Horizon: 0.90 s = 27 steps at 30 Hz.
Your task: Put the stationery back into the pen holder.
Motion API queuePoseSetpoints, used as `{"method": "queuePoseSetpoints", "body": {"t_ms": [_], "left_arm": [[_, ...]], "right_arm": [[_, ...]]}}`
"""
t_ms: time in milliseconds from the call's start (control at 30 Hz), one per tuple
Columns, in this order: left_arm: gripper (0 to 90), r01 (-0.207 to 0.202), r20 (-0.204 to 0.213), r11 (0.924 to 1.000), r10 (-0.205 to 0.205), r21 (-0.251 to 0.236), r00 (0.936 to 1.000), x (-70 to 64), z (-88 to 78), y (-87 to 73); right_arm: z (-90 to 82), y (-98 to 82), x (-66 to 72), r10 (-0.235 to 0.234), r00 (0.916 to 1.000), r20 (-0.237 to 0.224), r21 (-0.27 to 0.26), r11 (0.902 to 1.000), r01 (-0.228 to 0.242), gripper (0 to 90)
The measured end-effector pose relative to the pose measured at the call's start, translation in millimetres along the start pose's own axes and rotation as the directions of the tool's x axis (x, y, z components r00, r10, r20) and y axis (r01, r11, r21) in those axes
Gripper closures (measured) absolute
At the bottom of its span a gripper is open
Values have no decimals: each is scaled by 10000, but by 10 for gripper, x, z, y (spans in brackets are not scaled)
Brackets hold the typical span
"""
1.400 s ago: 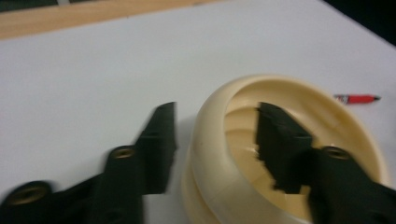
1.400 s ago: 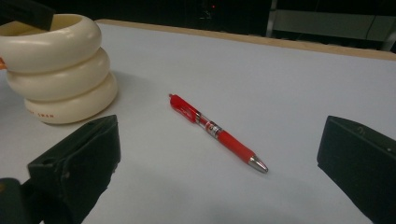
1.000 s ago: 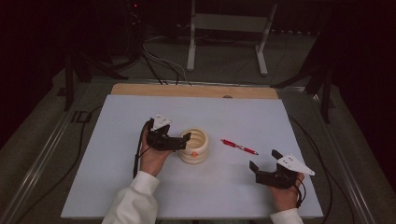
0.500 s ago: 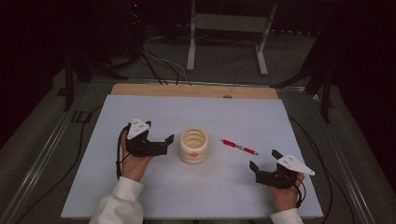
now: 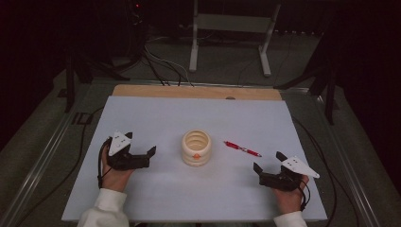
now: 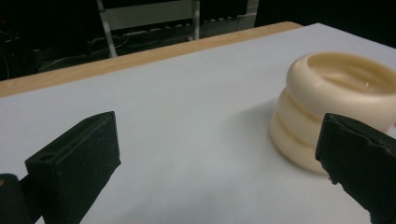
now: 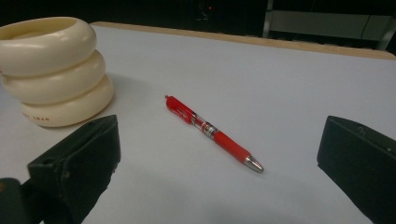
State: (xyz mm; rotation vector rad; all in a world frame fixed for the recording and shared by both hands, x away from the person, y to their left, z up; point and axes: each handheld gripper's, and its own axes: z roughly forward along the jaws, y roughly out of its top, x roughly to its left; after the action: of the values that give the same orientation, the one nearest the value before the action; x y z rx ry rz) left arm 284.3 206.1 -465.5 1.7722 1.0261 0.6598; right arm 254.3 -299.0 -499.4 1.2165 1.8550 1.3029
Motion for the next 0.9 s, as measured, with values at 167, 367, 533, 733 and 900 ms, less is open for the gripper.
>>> {"method": "queuePoseSetpoints", "body": {"t_ms": [167, 367, 533, 733, 900], "left_arm": [[5, -116, -200, 9991, 107, -419, 9997, 17, -156, -158], [5, 274, -221, 9990, -282, -352, 9994, 102, -298, -324], [2, 458, -440, 9964, -490, -707, 9978, 183, -406, -330], [1, 398, -696, 9955, -458, -856, 9965, 202, -467, -335], [2, 639, -825, 9953, -698, -722, 9941, 272, -487, -362]], "right_arm": [[-10, -1, -13, 10, 10000, 47, -6, 10000, -10, 0], [-22, 6, -11, -156, 9998, 78, -20, 9999, 156, 0], [-20, 10, -36, -212, 9998, 29, -38, 9998, 212, 0], [-48, 52, -96, -94, 9995, -288, -250, 9997, 86, 0], [-53, 202, -161, -203, 9981, -578, -563, 9983, 170, 0]]}}
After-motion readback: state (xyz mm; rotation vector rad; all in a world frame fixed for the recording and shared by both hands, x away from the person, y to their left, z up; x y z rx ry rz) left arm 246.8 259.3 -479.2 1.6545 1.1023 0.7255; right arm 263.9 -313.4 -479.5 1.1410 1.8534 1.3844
